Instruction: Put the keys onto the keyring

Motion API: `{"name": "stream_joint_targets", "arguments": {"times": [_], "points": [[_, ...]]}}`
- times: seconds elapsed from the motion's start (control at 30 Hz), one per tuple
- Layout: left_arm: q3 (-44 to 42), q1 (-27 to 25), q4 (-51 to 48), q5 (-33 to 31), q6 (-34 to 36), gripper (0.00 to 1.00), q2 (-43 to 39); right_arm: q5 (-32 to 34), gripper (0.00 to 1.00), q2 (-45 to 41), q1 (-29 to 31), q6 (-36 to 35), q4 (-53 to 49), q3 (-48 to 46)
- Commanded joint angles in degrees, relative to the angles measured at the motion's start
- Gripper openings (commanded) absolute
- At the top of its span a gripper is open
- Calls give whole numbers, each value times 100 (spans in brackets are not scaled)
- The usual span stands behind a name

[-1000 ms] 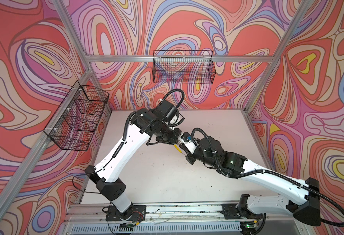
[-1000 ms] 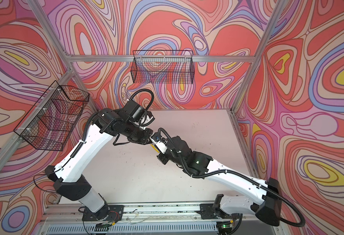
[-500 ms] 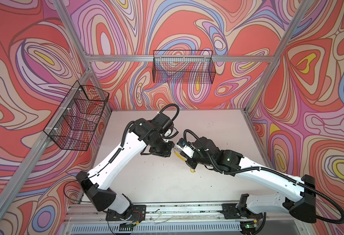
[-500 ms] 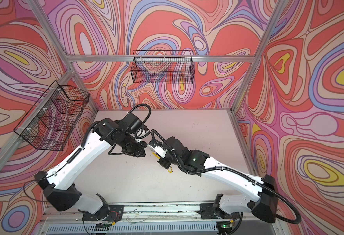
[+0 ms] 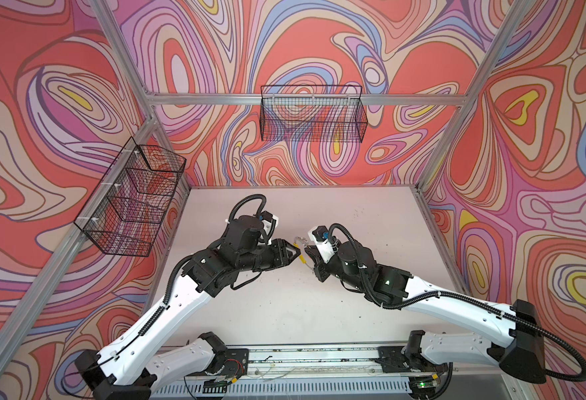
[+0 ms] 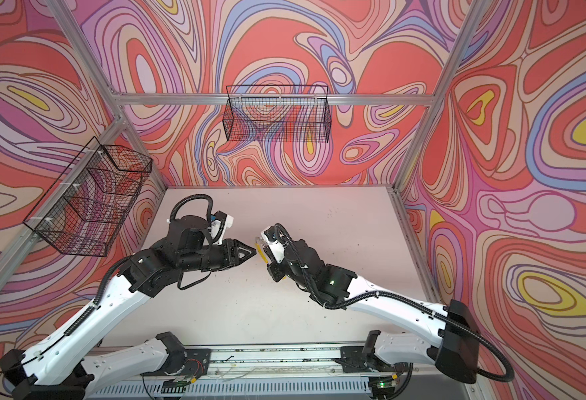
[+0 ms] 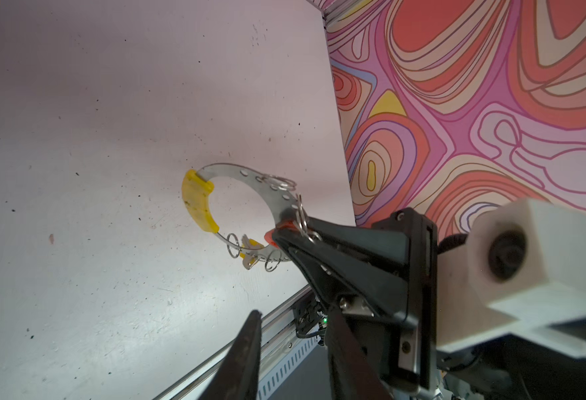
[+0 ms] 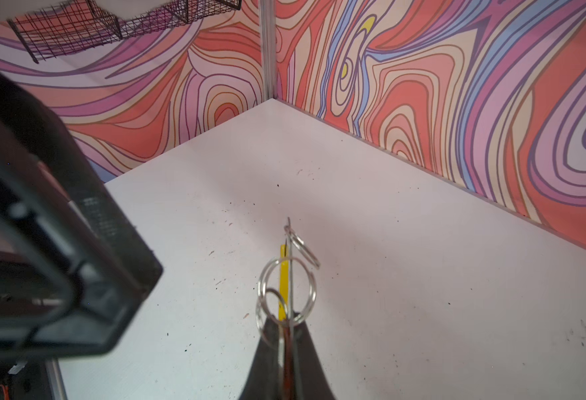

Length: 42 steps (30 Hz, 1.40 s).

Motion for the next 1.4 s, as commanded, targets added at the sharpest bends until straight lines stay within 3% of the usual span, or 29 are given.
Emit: {"name": "stream_joint_targets", "arguments": {"times": [0.0,0.33,0.57,1.37], "points": [[-18,40,681,65,-306,34,71,540,0,-28,151,-258,589,-88],[483,60,203,-172,55,33,417,684,0,-38,351,-455,827,-220],[686,93,153,-35,55,24,613,696,0,-55,394,-511,860,-214],[698,93,158,29,87,20,642,602,0,-63,414,-531,940,-228]]}}
